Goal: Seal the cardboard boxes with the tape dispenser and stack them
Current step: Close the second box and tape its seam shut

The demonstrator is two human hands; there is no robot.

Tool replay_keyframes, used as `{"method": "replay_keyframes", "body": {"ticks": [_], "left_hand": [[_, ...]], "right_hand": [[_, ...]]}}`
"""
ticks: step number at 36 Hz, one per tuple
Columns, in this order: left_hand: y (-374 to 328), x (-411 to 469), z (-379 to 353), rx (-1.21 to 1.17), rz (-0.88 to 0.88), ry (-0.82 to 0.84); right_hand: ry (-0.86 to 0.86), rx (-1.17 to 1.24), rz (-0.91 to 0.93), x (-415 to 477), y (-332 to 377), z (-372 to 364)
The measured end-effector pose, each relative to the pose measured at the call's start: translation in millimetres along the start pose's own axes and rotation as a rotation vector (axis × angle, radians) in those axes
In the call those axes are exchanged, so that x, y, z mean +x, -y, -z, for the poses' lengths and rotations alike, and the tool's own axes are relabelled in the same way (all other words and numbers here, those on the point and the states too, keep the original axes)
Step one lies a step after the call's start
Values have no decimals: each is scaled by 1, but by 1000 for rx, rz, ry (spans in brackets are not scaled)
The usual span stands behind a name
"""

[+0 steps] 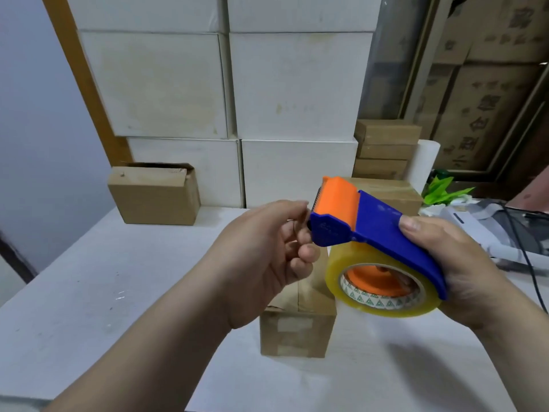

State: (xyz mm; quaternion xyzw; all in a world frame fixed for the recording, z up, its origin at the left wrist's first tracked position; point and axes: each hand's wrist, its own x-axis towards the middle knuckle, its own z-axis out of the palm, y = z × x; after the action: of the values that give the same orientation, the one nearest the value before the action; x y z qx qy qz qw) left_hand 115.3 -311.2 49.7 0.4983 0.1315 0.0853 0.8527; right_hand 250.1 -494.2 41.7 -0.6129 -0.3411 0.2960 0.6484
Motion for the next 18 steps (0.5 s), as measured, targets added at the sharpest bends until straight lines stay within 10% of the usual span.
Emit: {"method": "replay_keyframes", "body": {"ticks": [12,18], "left_hand": [[2,-1,17,689,-244,-155],[2,-11,49,640,-194,-264]], "right_hand": [[63,-215,-52,-3,9,14],[32,-393,-183,-8,18,37]]}}
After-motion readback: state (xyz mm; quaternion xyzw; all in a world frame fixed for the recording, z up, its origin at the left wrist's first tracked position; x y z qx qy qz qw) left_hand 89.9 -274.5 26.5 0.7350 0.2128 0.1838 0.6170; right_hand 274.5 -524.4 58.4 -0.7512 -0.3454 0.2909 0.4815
